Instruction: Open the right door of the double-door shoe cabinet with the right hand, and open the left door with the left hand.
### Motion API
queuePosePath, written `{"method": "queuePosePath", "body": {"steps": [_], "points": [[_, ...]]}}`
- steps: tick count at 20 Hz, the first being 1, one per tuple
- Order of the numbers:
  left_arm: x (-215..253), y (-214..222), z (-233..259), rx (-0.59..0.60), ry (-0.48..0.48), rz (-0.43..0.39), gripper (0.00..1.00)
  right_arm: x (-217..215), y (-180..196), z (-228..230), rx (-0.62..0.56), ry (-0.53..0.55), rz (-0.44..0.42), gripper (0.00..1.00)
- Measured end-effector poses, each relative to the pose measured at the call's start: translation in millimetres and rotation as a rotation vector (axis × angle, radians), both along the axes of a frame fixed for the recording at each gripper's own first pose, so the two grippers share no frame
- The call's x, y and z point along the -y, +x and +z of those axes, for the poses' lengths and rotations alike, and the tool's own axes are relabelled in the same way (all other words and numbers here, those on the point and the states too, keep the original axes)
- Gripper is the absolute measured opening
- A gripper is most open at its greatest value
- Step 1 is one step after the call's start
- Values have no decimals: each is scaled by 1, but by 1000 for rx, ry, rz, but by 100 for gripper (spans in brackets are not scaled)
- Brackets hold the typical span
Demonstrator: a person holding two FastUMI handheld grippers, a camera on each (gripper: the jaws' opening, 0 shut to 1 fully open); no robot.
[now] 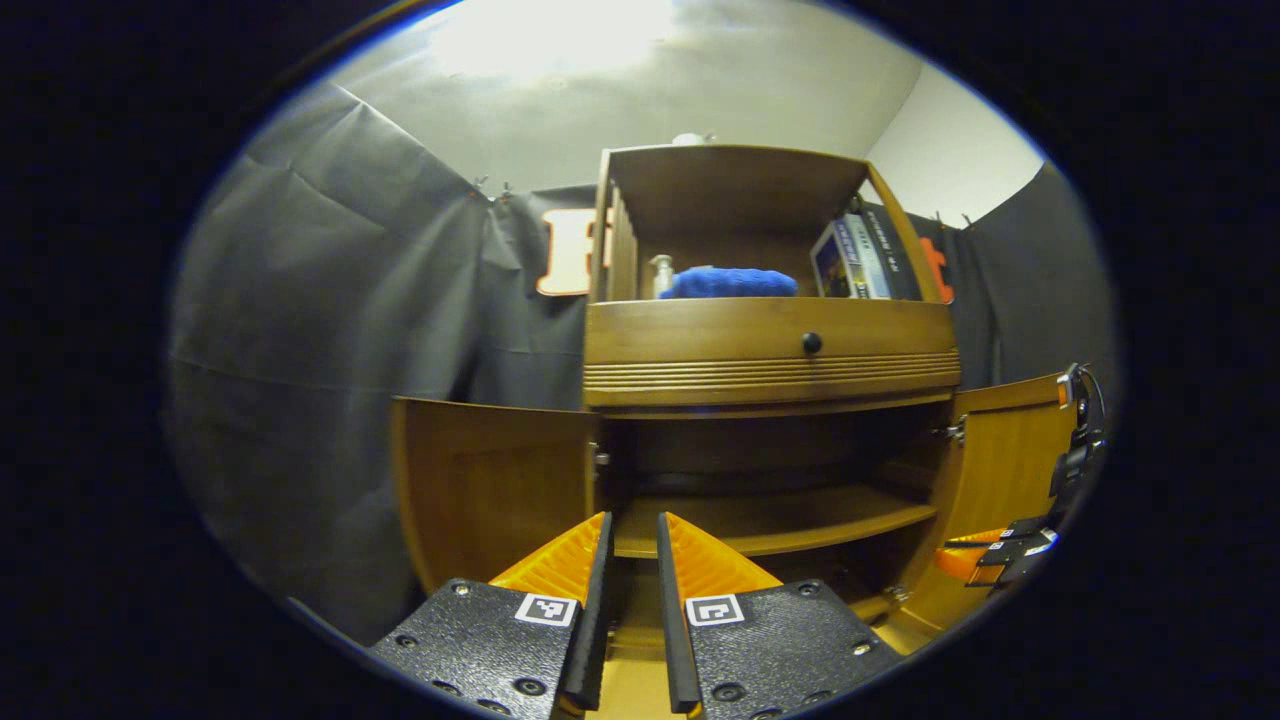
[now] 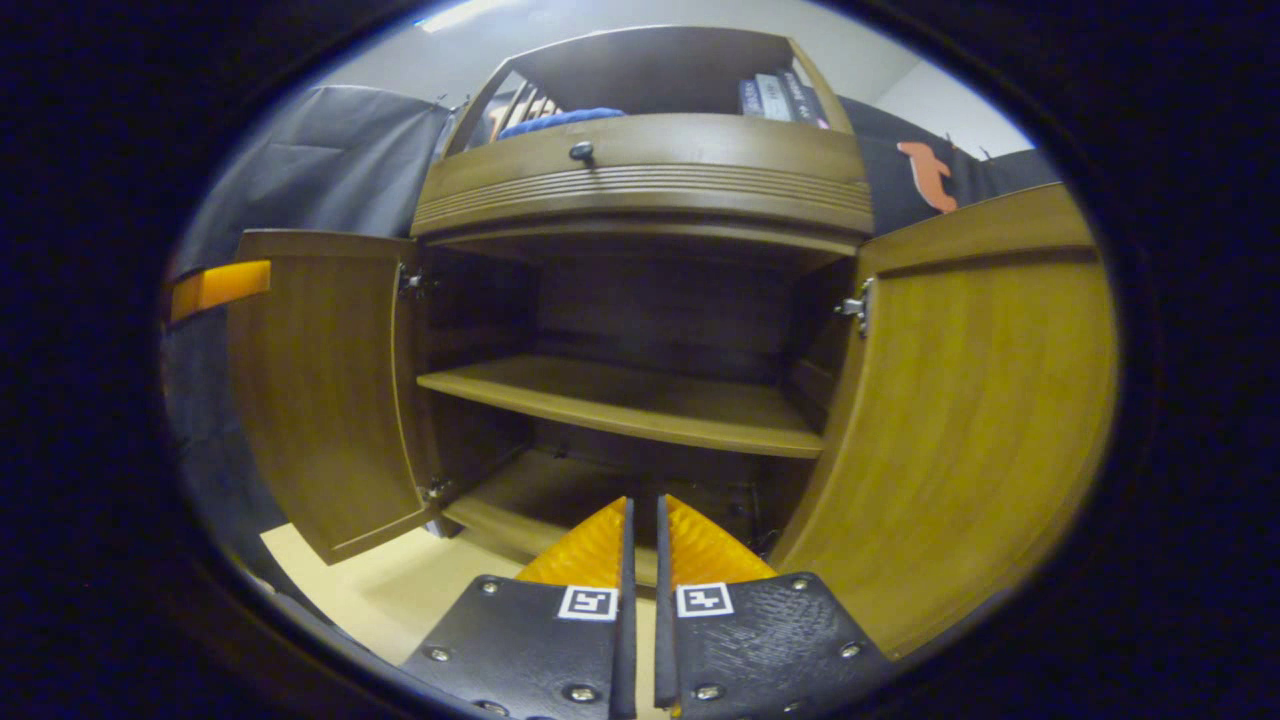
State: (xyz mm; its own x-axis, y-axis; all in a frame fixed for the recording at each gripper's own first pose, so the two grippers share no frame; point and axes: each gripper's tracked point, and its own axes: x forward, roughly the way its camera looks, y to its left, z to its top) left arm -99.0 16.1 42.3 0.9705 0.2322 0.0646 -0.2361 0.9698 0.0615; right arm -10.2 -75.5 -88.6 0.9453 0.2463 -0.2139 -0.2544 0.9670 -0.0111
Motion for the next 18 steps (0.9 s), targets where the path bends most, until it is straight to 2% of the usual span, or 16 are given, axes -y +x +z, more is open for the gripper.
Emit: {"method": "queuePosePath", "body": {"steps": [4, 6, 8, 9, 10, 11, 13, 15, 16, 18], "points": [[42, 32, -19, -39, -52, -156, 19, 22, -17, 26, 34, 38, -92, 7], [60, 44, -29, -65, -63, -223, 33, 29, -27, 36, 49, 38, -135, 7], [77, 54, -38, -84, -67, -290, 19, 34, -35, 47, 67, 25, -180, 7], [85, 59, -42, -95, -68, -322, 26, 35, -38, 52, 77, 22, -200, 7], [94, 64, -47, -108, -70, -356, 26, 34, -42, 55, 85, 21, -220, 7], [101, 67, -52, -119, -74, -383, 19, 35, -46, 59, 91, 23, -238, 7], [110, 70, -57, -135, -82, -427, 19, 36, -54, 66, 108, 36, -277, 7], [117, 78, -58, -143, -89, -456, 33, 35, -61, 68, 115, 49, -305, 7], [119, 81, -63, -143, -91, -473, 41, 37, -66, 69, 116, 48, -321, 20], [125, 82, -61, -137, -93, -495, 59, 40, -73, 68, 117, 35, -348, 25]]}}
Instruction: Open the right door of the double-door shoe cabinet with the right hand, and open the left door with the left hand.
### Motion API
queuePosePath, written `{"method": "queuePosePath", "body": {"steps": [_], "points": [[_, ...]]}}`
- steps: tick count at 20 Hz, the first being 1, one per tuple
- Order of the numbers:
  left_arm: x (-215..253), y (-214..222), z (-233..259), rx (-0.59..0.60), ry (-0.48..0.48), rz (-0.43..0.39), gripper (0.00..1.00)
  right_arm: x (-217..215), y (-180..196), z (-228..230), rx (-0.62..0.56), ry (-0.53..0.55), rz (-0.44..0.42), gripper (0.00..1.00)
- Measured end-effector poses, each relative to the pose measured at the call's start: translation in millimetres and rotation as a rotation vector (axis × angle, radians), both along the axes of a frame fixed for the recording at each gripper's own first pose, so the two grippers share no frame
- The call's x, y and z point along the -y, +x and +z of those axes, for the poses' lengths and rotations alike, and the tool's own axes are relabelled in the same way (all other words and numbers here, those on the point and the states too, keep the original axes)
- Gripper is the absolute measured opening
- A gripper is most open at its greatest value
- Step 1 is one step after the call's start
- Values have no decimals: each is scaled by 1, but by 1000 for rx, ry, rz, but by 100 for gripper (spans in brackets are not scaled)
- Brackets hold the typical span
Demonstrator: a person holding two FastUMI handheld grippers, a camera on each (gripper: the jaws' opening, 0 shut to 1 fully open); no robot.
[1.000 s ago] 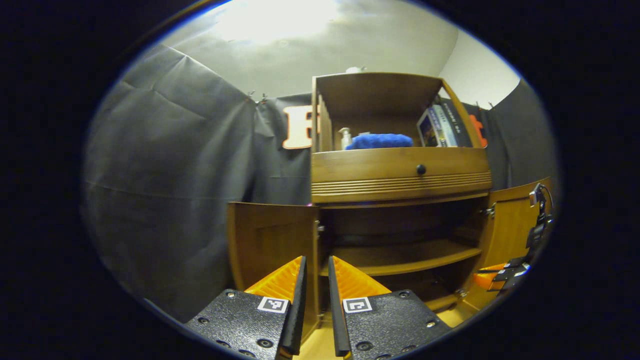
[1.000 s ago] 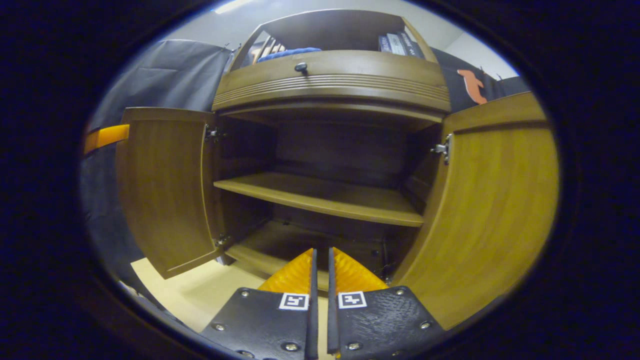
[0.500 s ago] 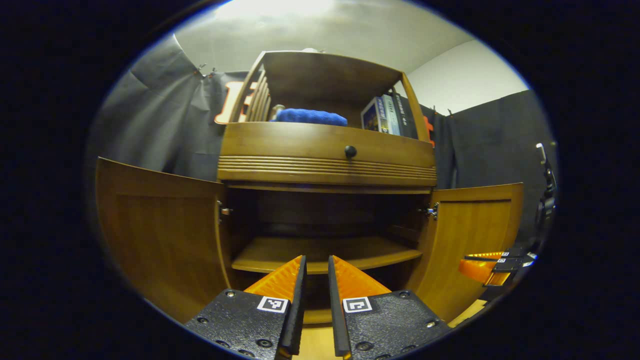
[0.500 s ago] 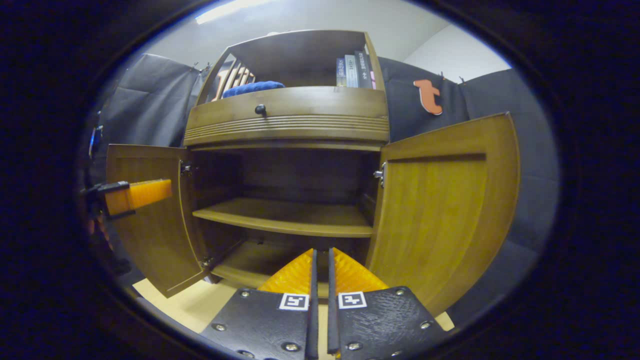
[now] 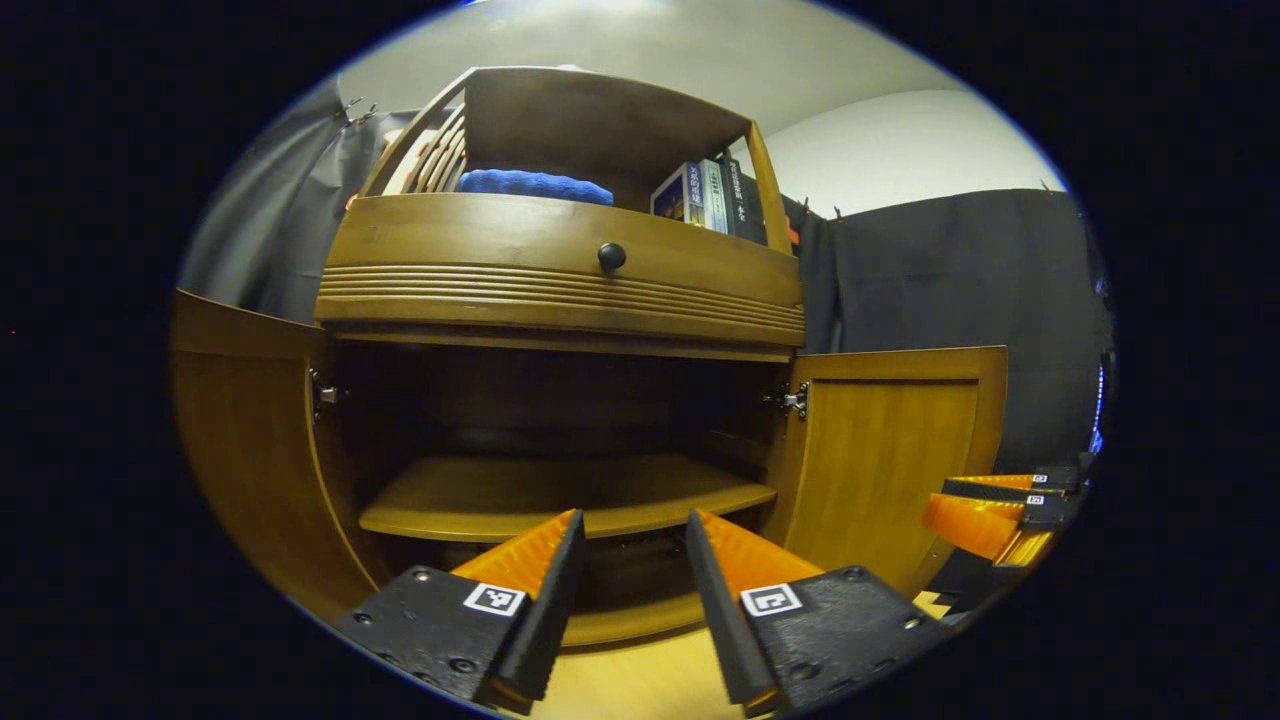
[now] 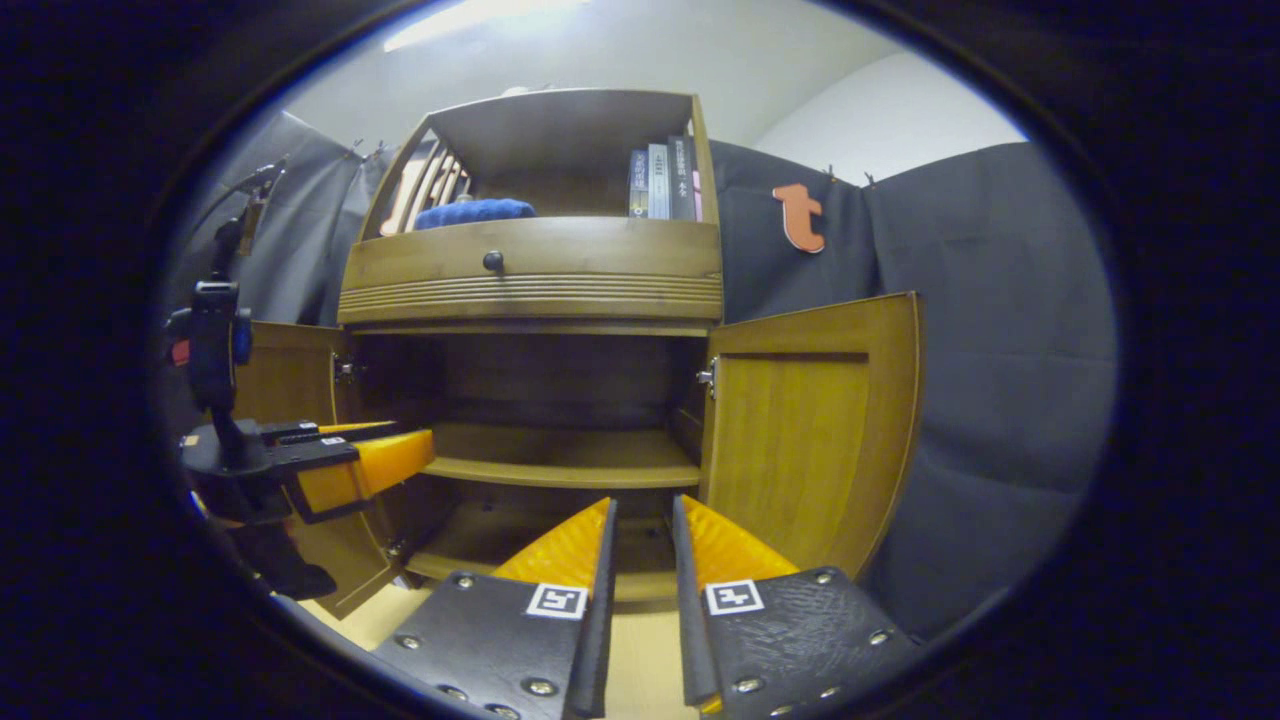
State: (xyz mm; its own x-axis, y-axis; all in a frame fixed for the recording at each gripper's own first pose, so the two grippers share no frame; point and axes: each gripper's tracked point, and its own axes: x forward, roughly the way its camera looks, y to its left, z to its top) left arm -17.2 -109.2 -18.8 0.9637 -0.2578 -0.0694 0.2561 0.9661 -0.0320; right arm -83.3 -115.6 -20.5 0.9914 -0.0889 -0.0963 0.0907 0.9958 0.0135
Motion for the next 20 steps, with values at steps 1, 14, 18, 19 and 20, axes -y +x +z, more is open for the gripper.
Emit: {"method": "queuePosePath", "body": {"steps": [1, 14, 18, 19, 20], "points": [[3, 1, 0, 0, 0, -7, 68, 3, -1, 0, 0, -6, -14, 30], [1, 19, -2, 4, -2, -33, 94, -1, -5, 7, 33, -73, -59, 98], [-1, 23, -1, 8, 7, -39, 94, -4, -2, 6, 32, -72, -63, 98], [-2, 24, -1, 9, 10, -39, 94, -5, 0, 6, 32, -75, -63, 98], [-2, 25, -1, 12, 14, -38, 94, -5, 2, 6, 31, -77, -61, 98]]}}
